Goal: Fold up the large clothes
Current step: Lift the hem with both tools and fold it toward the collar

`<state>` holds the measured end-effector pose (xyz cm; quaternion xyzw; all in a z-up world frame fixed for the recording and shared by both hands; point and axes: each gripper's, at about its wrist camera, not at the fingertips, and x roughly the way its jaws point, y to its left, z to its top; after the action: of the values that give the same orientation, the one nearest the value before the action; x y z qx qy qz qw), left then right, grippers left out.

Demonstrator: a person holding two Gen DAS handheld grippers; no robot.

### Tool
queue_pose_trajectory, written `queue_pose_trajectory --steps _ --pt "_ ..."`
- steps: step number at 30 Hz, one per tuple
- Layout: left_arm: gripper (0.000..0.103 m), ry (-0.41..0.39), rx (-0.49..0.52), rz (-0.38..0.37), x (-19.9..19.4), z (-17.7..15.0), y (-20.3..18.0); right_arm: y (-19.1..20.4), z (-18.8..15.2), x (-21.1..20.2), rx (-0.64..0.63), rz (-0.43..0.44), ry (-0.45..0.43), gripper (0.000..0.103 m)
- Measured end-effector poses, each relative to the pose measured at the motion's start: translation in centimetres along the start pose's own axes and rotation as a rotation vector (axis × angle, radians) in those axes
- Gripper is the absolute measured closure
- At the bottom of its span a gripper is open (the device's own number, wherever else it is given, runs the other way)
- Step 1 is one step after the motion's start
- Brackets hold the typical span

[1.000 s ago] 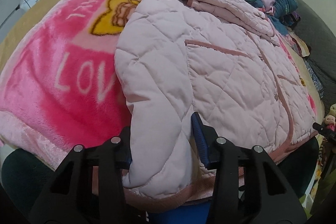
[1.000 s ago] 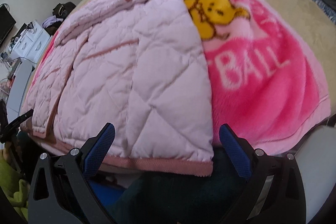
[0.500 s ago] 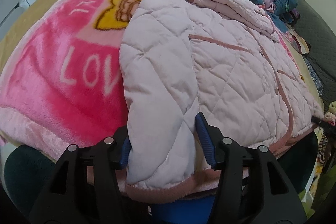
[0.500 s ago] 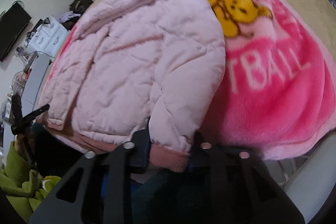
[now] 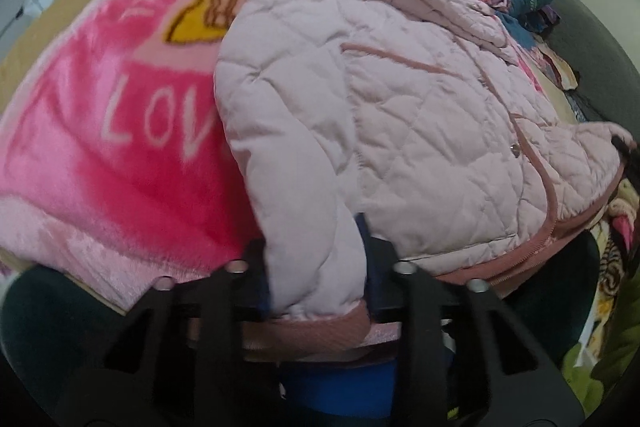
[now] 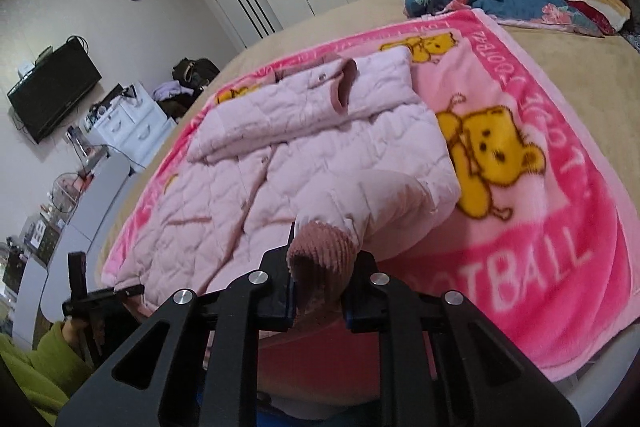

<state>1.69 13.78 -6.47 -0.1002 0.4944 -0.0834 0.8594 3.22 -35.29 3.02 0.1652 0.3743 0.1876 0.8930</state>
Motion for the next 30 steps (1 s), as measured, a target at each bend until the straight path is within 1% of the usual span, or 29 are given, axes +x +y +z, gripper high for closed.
queue_pose_trajectory --steps 2,5,8,12,15,23,30 --pt "0.09 -0.034 0.015 0.001 -0.8 0.6 -0.5 0.0 0.2 -0.1 0.006 0.002 -0.013 0.088" --pt "0.092 -0.092 0.018 -0.016 -2.1 1.9 -0.8 -0.3 0.4 -0.3 0.026 0.009 -0.031 0.088" --pt "0.093 -0.156 0.033 -0.028 -3.5 3.7 -1.2 -0.7 0.6 -0.2 0.061 0.023 -0.036 0.088" --pt "0.093 -0.204 0.047 -0.013 -4.3 6.0 -2.0 -0.8 1.2 -0.6 0.09 0.028 -0.066 0.088" --pt "0.093 -0.241 0.041 -0.02 -4.9 7.6 -2.4 -0.9 1.9 -0.9 0.107 0.03 -0.095 0.088" --pt "0.093 -0.301 0.011 -0.029 -5.9 10.9 -2.5 -0.2 3.8 -1.2 0.087 0.001 -0.149 0.088" --pt "0.093 -0.344 -0.004 -0.037 -6.6 13.3 -2.5 0.4 6.1 -1.5 0.06 -0.005 -0.194 0.088"
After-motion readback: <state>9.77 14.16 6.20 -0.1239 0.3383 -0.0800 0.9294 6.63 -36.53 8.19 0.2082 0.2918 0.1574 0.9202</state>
